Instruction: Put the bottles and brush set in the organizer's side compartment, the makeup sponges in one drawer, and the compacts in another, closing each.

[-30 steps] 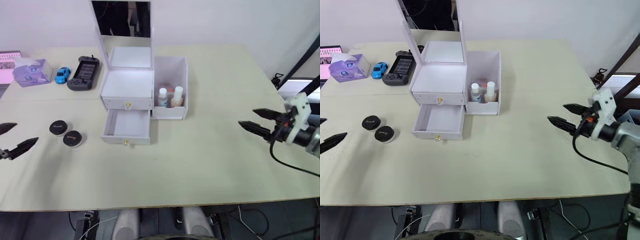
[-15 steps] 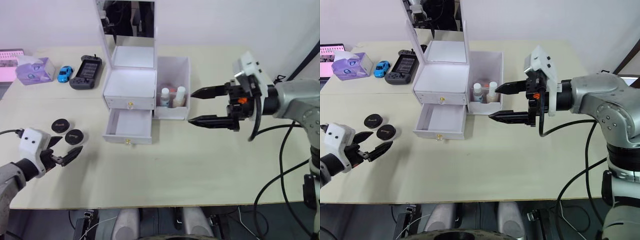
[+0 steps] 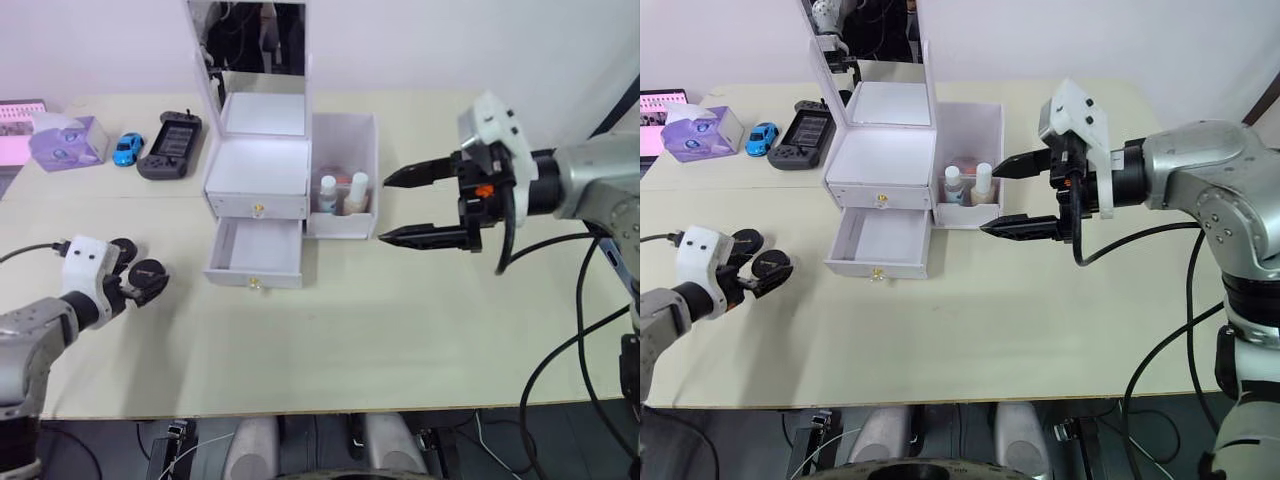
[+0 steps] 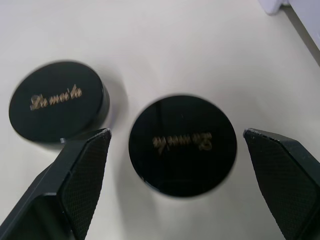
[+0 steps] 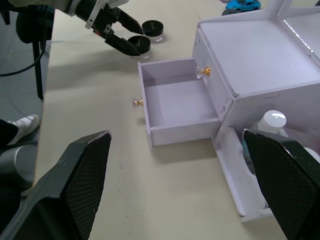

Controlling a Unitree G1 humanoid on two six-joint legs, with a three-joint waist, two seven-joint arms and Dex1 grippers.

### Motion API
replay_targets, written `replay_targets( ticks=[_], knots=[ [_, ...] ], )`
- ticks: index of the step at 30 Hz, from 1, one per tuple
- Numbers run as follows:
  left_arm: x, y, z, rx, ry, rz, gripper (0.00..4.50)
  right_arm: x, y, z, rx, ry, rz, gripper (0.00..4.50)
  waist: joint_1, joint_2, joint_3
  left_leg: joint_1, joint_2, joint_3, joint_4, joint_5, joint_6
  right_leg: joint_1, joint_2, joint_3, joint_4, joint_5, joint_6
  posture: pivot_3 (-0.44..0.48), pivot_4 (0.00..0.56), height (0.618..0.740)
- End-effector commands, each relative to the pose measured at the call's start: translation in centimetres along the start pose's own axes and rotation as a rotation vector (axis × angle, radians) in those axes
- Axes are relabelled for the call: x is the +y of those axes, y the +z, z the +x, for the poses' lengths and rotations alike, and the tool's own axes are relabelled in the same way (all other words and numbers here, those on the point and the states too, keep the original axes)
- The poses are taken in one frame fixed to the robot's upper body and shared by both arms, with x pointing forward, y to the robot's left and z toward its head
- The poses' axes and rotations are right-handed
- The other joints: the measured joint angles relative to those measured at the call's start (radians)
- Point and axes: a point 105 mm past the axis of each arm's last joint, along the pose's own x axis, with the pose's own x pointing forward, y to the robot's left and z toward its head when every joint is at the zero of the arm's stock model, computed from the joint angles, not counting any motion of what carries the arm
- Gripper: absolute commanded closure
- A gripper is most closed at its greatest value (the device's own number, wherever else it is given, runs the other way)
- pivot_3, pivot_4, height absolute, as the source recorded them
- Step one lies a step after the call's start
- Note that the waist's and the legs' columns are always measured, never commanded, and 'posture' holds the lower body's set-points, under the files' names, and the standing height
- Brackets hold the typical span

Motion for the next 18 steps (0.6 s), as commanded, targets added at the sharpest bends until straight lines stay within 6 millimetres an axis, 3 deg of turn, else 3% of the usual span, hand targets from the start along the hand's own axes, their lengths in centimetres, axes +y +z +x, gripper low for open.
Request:
replay_targets(
  ticks=[1,5,8,10,15,18],
  knots=[
    [-0.5,0.4,0.4,-0.004,-0.026,0.032,0.04,0.1,0.8,-0.8,0.001,-0.032,-0.049,0.0,0.0,0.0,0.0,0.0,0.0,0.001,0.0,0.0,0.0,-0.001,0.0,0.001,0.0,0.0,0.0,0.0,0.15,0.74],
    [-0.7,-0.2,0.7,0.021,-0.045,0.035,0.04,0.5,0.7,-0.8,0.008,-0.03,-0.049,0.0,0.0,0.0,0.0,0.0,0.0,0.007,-0.001,0.0,0.0,-0.004,0.0,0.006,0.001,0.0,0.001,0.0,0.15,0.74],
    [-0.1,0.0,0.8,0.026,-0.033,0.036,0.86,0.4,0.7,-0.9,0.006,-0.041,-0.048,0.0,-0.001,0.0,0.0,0.001,0.0,0.01,-0.001,0.0,0.0,-0.005,0.0,0.009,0.004,0.0,0.001,0.0,0.15,0.74],
    [0.1,0.0,1.0,0.034,-0.026,0.034,1.77,0.2,0.6,-0.9,0.008,-0.048,-0.048,0.0,-0.001,-0.001,0.0,0.002,0.0,0.011,0.001,0.0,0.0,-0.005,0.0,0.01,0.006,0.0,0.001,0.0,0.15,0.74],
    [0.1,1.6,0.9,0.003,-0.045,0.038,1.83,0.2,0.4,-1.1,0.009,-0.054,-0.044,0.0,-0.001,-0.001,0.0,0.003,0.0,0.011,0.002,0.0,0.0,-0.005,0.0,0.011,0.008,0.0,0.001,0.0,0.15,0.74],
    [0.7,4.8,0.1,-0.085,-0.052,0.06,1.83,0.2,0.7,-1.1,-0.01,-0.047,-0.03,0.0,0.001,-0.003,0.0,0.003,0.0,0.011,0.002,0.0,0.0,-0.006,0.0,0.011,0.008,0.0,0.001,0.0,0.15,0.74]
  ],
)
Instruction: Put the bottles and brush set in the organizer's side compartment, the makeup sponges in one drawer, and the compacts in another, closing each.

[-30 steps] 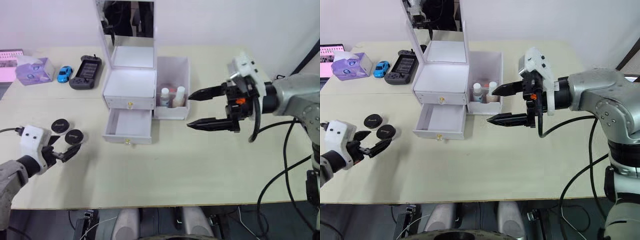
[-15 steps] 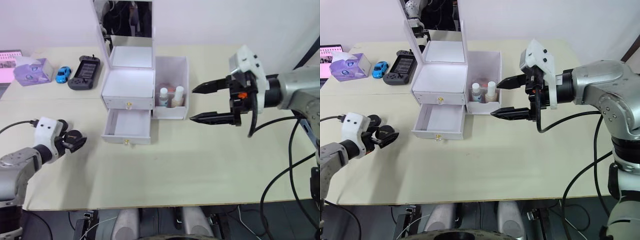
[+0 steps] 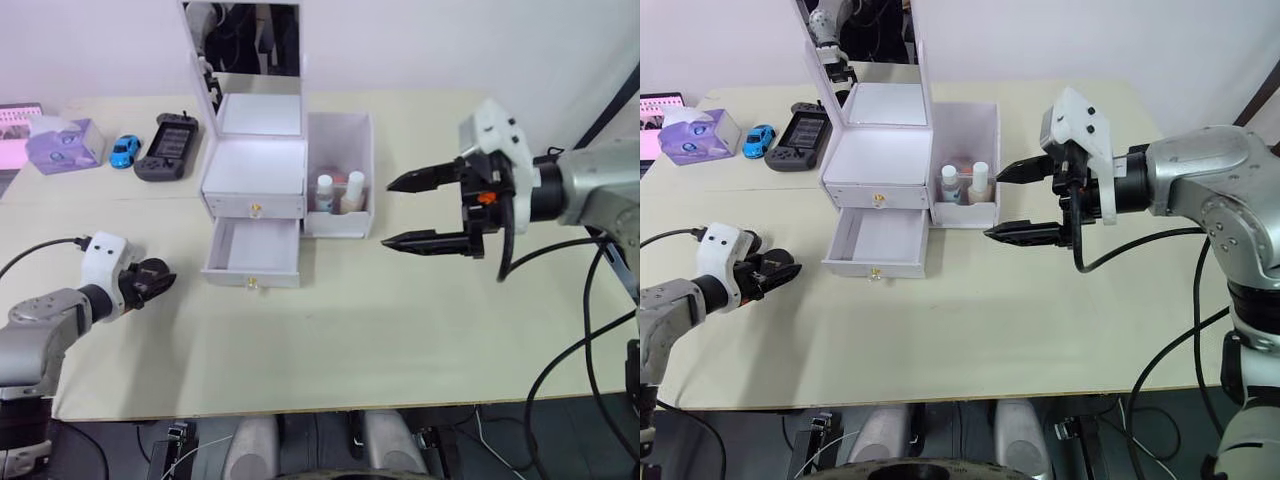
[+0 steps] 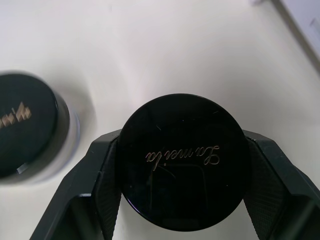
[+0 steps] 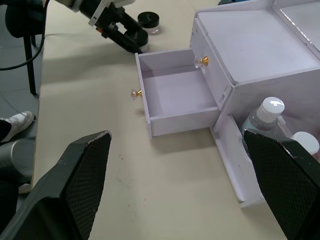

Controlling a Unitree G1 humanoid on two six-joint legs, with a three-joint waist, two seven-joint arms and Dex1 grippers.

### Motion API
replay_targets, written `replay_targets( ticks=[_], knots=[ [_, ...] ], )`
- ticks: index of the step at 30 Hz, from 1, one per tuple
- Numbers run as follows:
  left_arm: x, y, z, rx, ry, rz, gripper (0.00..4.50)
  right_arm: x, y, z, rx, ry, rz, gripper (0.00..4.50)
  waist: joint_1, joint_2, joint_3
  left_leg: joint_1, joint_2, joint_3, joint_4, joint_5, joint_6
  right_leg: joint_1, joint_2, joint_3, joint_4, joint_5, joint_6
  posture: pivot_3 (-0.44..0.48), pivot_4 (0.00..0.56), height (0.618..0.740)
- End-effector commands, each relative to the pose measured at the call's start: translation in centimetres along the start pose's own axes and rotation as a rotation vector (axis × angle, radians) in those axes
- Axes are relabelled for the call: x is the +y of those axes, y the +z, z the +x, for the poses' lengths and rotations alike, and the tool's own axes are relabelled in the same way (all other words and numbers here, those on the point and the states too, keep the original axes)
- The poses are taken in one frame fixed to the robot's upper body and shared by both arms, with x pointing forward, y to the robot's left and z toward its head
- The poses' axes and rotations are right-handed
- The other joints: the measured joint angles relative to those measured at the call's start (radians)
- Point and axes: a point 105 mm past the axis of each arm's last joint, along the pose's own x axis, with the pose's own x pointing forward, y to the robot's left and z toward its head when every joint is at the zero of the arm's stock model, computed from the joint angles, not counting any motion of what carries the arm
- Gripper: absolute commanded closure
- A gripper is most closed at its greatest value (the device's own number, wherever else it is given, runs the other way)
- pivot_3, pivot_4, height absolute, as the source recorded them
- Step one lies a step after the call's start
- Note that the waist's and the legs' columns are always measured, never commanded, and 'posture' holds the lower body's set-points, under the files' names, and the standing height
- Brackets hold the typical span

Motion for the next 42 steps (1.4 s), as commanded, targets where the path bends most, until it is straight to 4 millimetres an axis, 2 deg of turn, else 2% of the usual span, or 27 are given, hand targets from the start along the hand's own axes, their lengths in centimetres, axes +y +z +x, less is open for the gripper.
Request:
replay_targets(
  ticks=[1,4,7,10,13,15,20,25,34,36,37,38,42],
  knots=[
    [0.8,5.6,-2.0,-0.158,-0.011,0.075,1.83,0.1,1.3,-0.9,-0.045,-0.017,-0.022,0.0,0.001,-0.001,0.0,0.0,0.0,0.0,0.0,0.0,0.0,0.0,0.0,0.0,0.0,0.0,0.0,0.0,0.15,0.74],
    [-0.9,8.9,-3.2,-0.256,-0.142,0.144,1.83,0.5,1.8,-0.8,-0.086,0.018,0.0,0.0,0.0,-0.002,0.0,-0.001,0.0,0.001,0.0,0.0,0.0,-0.001,0.0,0.0,0.0,0.0,0.0,0.0,0.15,0.74],
    [-3.3,10.8,-3.8,-0.293,-0.283,0.214,1.83,0.8,2.1,-0.5,-0.117,0.035,0.014,0.0,0.0,-0.002,0.0,-0.001,0.0,0.002,0.0,0.0,0.0,-0.001,0.0,0.001,-0.001,0.0,0.0,0.0,0.15,0.74],
    [-5.4,11.2,-3.7,-0.277,-0.39,0.258,1.83,0.8,2.2,-0.3,-0.126,0.033,0.02,0.0,-0.002,-0.002,0.0,-0.001,0.0,0.003,0.0,0.0,0.0,-0.001,0.0,0.002,-0.001,0.0,0.0,0.0,0.15,0.74],
    [-7.9,10.6,-2.2,-0.217,-0.486,0.319,1.83,0.6,2.1,-0.3,-0.131,0.013,0.031,0.0,-0.001,-0.002,0.0,0.0,0.0,0.002,0.0,0.0,0.0,-0.001,0.0,0.002,0.0,0.0,0.001,0.0,0.15,0.74],
    [-8.7,10.4,-1.2,-0.206,-0.517,0.329,1.83,0.4,2.1,-0.3,-0.133,-0.006,0.037,0.0,-0.001,-0.002,0.0,0.0,0.0,0.002,0.0,0.0,0.0,-0.001,0.001,0.002,0.001,0.0,0.0,0.0,0.15,0.74],
    [-9.8,10.3,1.0,-0.179,-0.547,0.392,1.83,0.6,2.0,-0.4,-0.131,-0.032,0.04,0.0,0.0,-0.002,0.0,-0.001,0.0,0.002,0.001,0.0,0.0,-0.001,0.001,0.002,0.001,0.0,0.001,0.0,0.15,0.74],
    [-8.8,10.0,2.8,-0.125,-0.485,0.412,1.83,0.6,1.9,-0.4,-0.131,-0.057,0.046,0.0,-0.003,-0.002,0.0,-0.001,0.0,0.002,0.001,0.0,0.0,-0.001,0.001,0.002,0.001,0.0,0.001,0.0,0.15,0.74],
    [-9.7,9.5,3.1,-0.094,-0.533,0.412,1.83,0.2,2.0,-0.4,-0.134,-0.077,0.054,0.0,-0.001,-0.003,0.0,-0.001,0.0,0.002,0.001,0.0,0.0,-0.001,0.001,0.003,0.001,0.0,0.001,0.0,0.15,0.74],
    [-9.4,9.3,3.1,-0.08,-0.523,0.39,0.78,0.2,2.0,-0.5,-0.135,-0.078,0.053,0.0,-0.001,-0.003,0.0,-0.001,0.0,0.002,0.001,0.0,0.0,-0.001,0.001,0.003,0.001,0.0,0.001,0.0,0.15,0.74],
    [-9.3,9.2,3.1,-0.077,-0.518,0.384,0.56,0.2,2.0,-0.5,-0.136,-0.079,0.052,0.0,-0.001,-0.003,0.0,-0.001,0.0,0.002,0.001,0.0,0.0,-0.001,0.001,0.003,0.001,0.0,0.001,0.0,0.15,0.74],
    [-9.2,9.3,3.1,-0.08,-0.515,0.375,0.05,0.2,2.0,-0.5,-0.137,-0.079,0.051,0.0,-0.001,-0.003,0.0,-0.001,0.0,0.002,0.001,0.0,0.0,-0.001,0.001,0.003,0.001,0.0,0.001,0.0,0.15,0.74],
    [-9.1,9.7,2.8,-0.09,-0.514,0.367,0.05,0.1,2.0,-0.6,-0.137,-0.081,0.05,0.0,-0.001,-0.003,0.0,-0.001,0.0,0.002,0.002,0.0,0.0,-0.001,0.001,0.003,0.001,0.0,0.002,0.0,0.15,0.74]
  ],
)
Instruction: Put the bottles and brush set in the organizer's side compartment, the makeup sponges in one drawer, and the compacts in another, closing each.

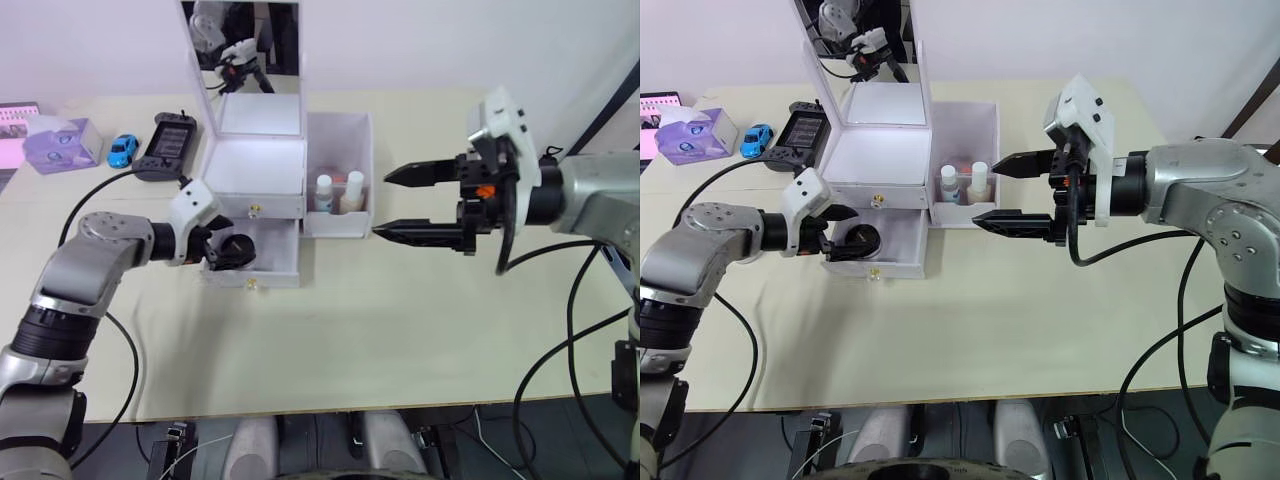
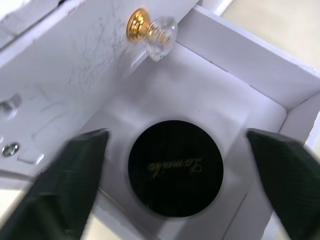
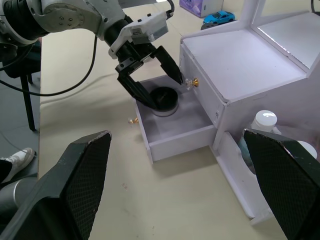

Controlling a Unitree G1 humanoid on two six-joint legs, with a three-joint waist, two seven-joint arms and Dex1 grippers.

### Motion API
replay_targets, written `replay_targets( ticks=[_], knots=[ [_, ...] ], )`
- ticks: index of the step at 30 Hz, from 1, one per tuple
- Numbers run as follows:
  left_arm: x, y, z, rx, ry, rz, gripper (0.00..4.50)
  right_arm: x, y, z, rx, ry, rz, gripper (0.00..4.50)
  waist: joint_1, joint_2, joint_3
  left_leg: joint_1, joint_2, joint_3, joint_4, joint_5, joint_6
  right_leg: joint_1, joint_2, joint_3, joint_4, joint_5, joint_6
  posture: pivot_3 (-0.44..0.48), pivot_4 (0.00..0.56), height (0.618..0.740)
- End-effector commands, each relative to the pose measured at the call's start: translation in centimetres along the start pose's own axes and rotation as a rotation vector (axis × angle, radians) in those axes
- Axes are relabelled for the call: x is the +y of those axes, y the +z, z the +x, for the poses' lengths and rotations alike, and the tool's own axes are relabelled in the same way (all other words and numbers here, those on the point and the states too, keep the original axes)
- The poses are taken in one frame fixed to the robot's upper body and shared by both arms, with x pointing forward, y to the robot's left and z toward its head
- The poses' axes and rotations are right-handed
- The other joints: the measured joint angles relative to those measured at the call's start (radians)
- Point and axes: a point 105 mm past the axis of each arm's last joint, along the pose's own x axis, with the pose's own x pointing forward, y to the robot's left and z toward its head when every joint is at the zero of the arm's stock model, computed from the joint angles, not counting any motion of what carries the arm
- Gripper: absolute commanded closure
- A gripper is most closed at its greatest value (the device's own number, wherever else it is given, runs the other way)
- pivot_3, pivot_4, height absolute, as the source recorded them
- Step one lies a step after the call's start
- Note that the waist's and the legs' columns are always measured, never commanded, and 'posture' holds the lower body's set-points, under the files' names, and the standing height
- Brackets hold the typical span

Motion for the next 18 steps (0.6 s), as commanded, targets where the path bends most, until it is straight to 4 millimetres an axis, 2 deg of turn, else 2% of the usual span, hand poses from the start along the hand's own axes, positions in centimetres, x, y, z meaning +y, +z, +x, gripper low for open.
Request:
replay_targets(
  ticks=[1,8,11,15,17,18],
  knots=[
    [0.4,1.7,-1.0,-0.045,0.021,0.029,0.05,-0.1,1.2,-0.7,-0.033,-0.019,-0.049,0.0,0.0,0.0,0.0,0.0,0.0,0.0,0.0,0.0,0.0,0.0,0.0,0.0,0.0,0.0,0.0,0.0,0.15,0.74],
    [0.0,3.5,-3.3,-0.132,0.001,0.017,0.05,-0.1,1.0,-0.8,-0.023,-0.006,-0.044,0.0,-0.001,0.0,0.0,0.0,0.0,0.0,0.0,0.0,0.0,0.0,0.0,0.0,0.0,0.0,0.0,0.0,0.15,0.74],
    [-0.3,3.0,-5.4,-0.162,-0.006,0.02,0.05,0.3,1.0,-0.6,-0.044,0.034,-0.024,0.0,-0.006,0.0,0.0,0.0,0.0,0.0,0.0,0.0,0.0,0.0,0.0,0.0,0.0,0.0,0.0,0.0,0.15,0.74],
    [1.1,2.9,-9.3,-0.249,0.116,-0.033,0.05,-0.5,0.7,-0.4,-0.043,0.01,-0.003,0.0,-0.005,0.0,0.0,0.002,0.0,0.0,-0.002,0.0,0.0,0.0,0.0,0.0,0.0,0.0,0.0,0.0,0.15,0.74],
    [1.9,1.2,-11.3,-0.233,0.21,-0.043,0.05,-2.0,1.4,-0.4,-0.113,-0.05,0.05,0.0,-0.006,-0.002,-0.001,0.001,0.001,0.0,-0.002,0.0,0.0,0.0,0.001,0.0,0.0,0.0,0.0,0.0,0.15,0.74],
    [2.4,-0.5,-12.4,-0.18,0.274,-0.052,0.05,-3.0,0.4,-1.8,-0.116,-0.072,0.067,0.0,-0.007,-0.001,-0.001,0.002,0.001,0.0,-0.001,0.0,0.0,0.0,0.001,0.0,0.001,0.0,0.0,0.0,0.15,0.74]
  ],
)
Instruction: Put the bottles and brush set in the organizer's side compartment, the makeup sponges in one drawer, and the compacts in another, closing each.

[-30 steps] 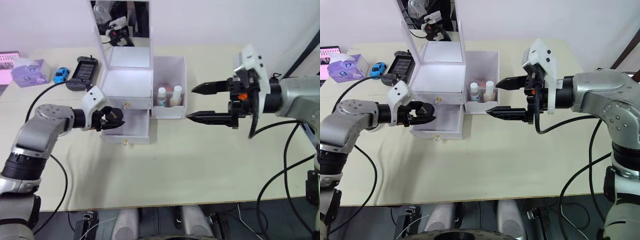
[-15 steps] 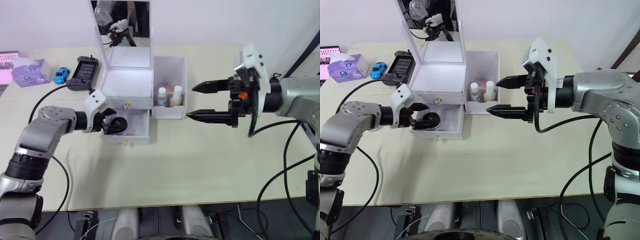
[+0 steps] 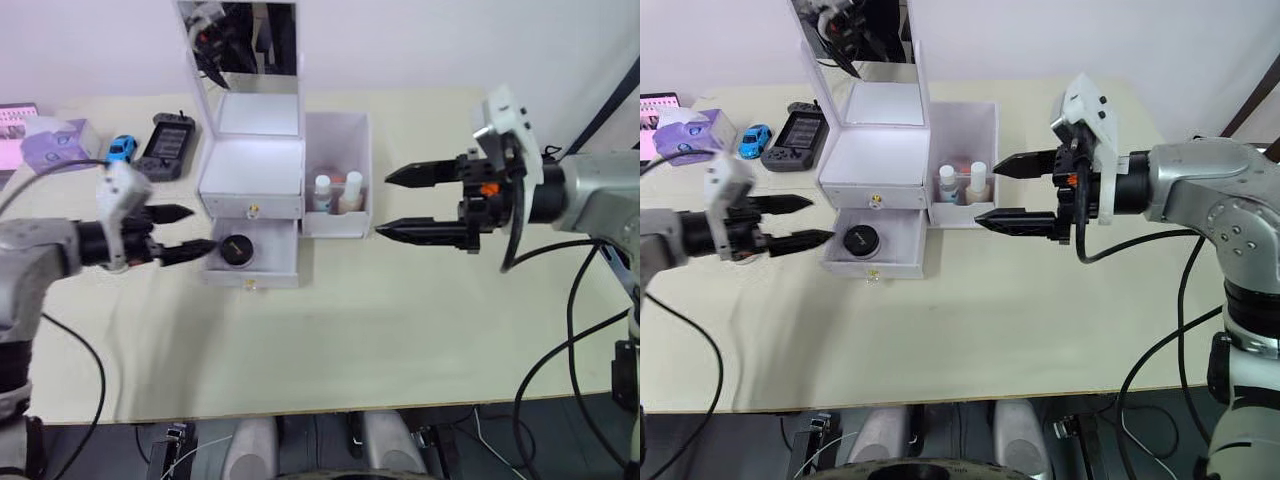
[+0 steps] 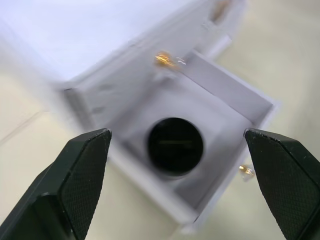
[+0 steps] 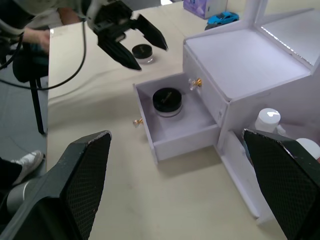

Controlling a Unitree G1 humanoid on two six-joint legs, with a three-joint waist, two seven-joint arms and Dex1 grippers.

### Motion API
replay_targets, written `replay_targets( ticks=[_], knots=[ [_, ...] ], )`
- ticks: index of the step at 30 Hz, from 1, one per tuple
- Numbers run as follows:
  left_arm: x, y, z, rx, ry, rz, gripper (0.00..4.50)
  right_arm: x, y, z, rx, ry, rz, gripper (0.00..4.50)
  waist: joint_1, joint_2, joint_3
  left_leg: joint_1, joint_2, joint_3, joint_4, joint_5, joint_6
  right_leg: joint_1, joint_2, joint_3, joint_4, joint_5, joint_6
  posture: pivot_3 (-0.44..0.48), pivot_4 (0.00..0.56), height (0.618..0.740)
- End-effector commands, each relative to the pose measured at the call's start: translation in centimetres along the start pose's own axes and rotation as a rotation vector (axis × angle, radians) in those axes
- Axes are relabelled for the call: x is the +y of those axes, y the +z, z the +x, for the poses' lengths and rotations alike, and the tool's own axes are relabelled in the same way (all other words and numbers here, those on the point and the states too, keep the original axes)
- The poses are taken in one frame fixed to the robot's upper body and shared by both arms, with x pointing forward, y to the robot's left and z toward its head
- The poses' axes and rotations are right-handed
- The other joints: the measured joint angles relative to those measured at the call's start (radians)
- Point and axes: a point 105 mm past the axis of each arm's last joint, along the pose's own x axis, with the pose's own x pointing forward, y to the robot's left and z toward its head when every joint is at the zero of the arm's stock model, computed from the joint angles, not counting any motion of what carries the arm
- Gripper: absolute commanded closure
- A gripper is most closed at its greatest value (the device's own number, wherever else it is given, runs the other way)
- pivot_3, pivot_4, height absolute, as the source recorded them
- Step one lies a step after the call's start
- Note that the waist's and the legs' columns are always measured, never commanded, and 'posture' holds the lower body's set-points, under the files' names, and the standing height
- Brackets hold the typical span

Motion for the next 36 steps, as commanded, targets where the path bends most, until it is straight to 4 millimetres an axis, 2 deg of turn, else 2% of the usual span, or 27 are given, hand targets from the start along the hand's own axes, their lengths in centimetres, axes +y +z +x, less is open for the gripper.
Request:
replay_targets(
  ticks=[1,3,5,7,11,13,16,19,24,28,32,34,36],
  knots=[
    [2.7,-2.1,-4.7,0.102,0.231,0.064,0.05,-3.0,-0.5,-3.5,-0.052,-0.12,0.022,0.0,0.001,0.0,0.0,0.0,0.0,0.001,0.0,0.0,0.0,0.0,0.0,0.0,0.0,0.0,0.0,0.0,0.15,0.74],
    [4.0,-4.4,-8.4,0.126,0.398,0.012,0.05,-4.9,-3.2,-5.8,-0.023,-0.188,0.063,0.0,0.005,-0.002,-0.001,0.0,0.0,0.001,-0.001,0.0,0.0,0.001,-0.001,0.0,-0.002,0.0,0.0,0.0,0.15,0.74],
    [4.3,-5.1,-10.3,0.097,0.472,-0.029,0.05,-5.6,-4.5,-6.6,0.001,-0.21,0.068,0.0,0.009,-0.002,-0.001,-0.001,-0.001,0.003,-0.002,0.0,0.0,0.001,-0.003,0.001,-0.004,-0.001,0.001,0.0,0.15,0.74],
    [4.5,-7.7,-13.1,0.05,0.572,-0.126,0.05,-6.3,-6.2,-7.5,0.031,-0.24,0.076,0.0,0.008,-0.002,-0.001,-0.002,-0.001,0.003,-0.001,0.0,0.0,-0.001,-0.003,0.001,-0.004,-0.001,0.001,0.0,0.15,0.74],
    [3.7,-12.4,-16.9,0.084,0.693,-0.215,0.05,-7.4,-9.3,-9.6,0.102,-0.33,0.093,0.0,0.003,-0.003,-0.001,0.001,0.0,0.003,-0.001,0.0,0.0,0.0,-0.002,0.001,-0.001,-0.001,0.001,0.0,0.15,0.74],
    [3.0,-13.6,-17.5,0.105,0.696,-0.21,0.05,-7.8,-10.7,-10.8,0.134,-0.376,0.089,0.0,0.002,-0.003,-0.002,0.002,0.0,0.003,-0.001,-0.001,0.0,0.0,-0.002,0.001,-0.001,-0.001,0.0,0.0,0.15,0.74],
    [2.9,-14.4,-17.6,0.092,0.705,-0.215,0.05,-8.0,-11.7,-11.9,0.104,-0.409,0.126,0.0,0.01,-0.003,-0.002,0.002,0.0,0.003,0.0,-0.001,0.0,0.0,-0.002,0.001,-0.001,-0.001,0.0,0.0,0.15,0.74],
    [2.9,-14.3,-17.1,0.062,0.693,-0.213,0.05,-8.0,-12.9,-12.8,0.132,-0.43,0.136,0.0,0.011,-0.004,-0.002,0.002,0.0,0.003,0.002,-0.001,0.0,0.001,-0.002,0.001,-0.001,-0.001,0.001,0.0,0.15,0.74],
    [3.1,-14.4,-16.7,0.052,0.673,-0.217,0.05,-7.8,-12.4,-12.3,0.106,-0.412,0.136,0.0,-0.001,-0.002,-0.003,0.001,0.001,0.004,0.006,-0.001,0.0,0.001,-0.003,0.001,-0.001,-0.001,0.001,0.0,0.15,0.74],
    [3.2,-13.1,-15.7,0.013,0.656,-0.221,0.05,-7.3,-10.8,-10.0,0.025,-0.324,0.131,0.0,-0.004,-0.003,-0.003,0.001,0.002,0.005,0.006,-0.001,0.0,0.001,-0.002,0.001,0.0,0.0,0.0,0.0,0.15,0.74],
    [3.5,-11.5,-13.4,0.031,0.644,-0.268,0.05,-4.4,-7.6,-5.8,0.006,-0.109,0.09,0.0,0.003,-0.003,-0.003,0.001,0.002,0.004,0.006,-0.001,0.0,0.001,-0.001,0.001,0.002,0.0,-0.001,0.0,0.15,0.74],
    [3.4,-11.5,-12.0,0.101,0.616,-0.296,0.05,-2.6,-5.5,-4.3,0.01,-0.001,0.054,0.0,0.006,-0.001,-0.002,0.001,0.002,0.004,0.006,-0.001,0.0,0.0,-0.001,0.001,0.003,-0.001,0.001,0.0,0.15,0.74],
    [3.6,-10.1,-10.4,0.106,0.581,-0.293,0.05,-1.2,-3.7,-3.2,0.016,0.074,0.004,0.0,0.008,-0.001,-0.002,0.001,0.002,0.004,0.006,-0.001,0.0,0.0,-0.001,0.001,0.003,-0.001,0.001,0.0,0.15,0.74]
  ],
)
